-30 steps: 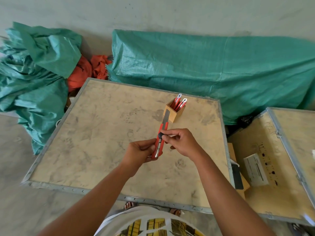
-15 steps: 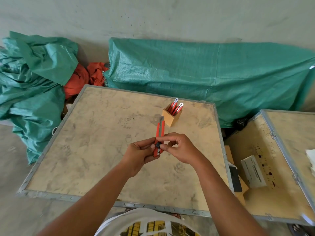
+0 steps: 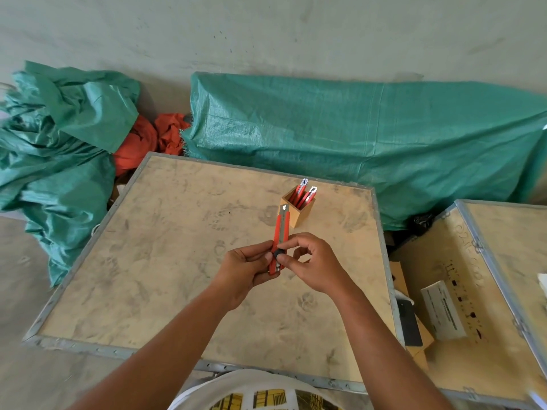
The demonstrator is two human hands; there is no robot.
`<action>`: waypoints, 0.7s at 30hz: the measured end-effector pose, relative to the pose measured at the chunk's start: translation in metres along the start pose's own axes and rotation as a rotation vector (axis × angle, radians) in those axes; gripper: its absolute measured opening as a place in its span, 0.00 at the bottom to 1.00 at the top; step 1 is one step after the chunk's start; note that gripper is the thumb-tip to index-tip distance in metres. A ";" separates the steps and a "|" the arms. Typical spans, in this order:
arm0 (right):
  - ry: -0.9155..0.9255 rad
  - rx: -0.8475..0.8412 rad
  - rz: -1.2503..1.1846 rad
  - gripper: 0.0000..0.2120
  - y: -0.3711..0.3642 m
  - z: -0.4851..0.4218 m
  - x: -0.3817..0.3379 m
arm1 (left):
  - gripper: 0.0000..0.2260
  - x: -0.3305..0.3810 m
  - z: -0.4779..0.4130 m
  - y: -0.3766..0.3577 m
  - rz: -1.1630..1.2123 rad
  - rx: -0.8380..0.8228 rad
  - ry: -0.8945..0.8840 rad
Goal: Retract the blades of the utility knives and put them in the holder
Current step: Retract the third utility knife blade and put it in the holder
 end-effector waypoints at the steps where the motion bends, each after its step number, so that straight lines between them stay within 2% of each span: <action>1: -0.012 0.021 0.006 0.08 0.003 -0.001 0.002 | 0.11 0.000 -0.001 -0.002 0.000 -0.004 -0.001; 8: -0.008 -0.033 -0.025 0.10 0.014 -0.012 0.006 | 0.12 0.002 -0.012 -0.014 -0.011 0.001 -0.007; 14: -0.027 0.071 0.007 0.10 0.030 -0.026 0.019 | 0.13 0.005 -0.031 -0.027 -0.042 -0.011 -0.010; 17: -0.090 0.087 -0.080 0.07 0.038 -0.038 0.030 | 0.14 0.007 -0.044 -0.033 -0.086 -0.030 -0.022; 21: -0.136 0.133 -0.129 0.10 0.055 -0.065 0.044 | 0.14 0.013 -0.067 -0.041 -0.157 -0.035 -0.027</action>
Point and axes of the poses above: each hand's wrist, its own z-axis away from the middle knuckle, its own y-axis out of the back of the hand, x = y × z, the point moved 10 cm from there along -z, towards the middle knuckle, and after that the axes turned 3 degrees about x, right-handed, at the moved point
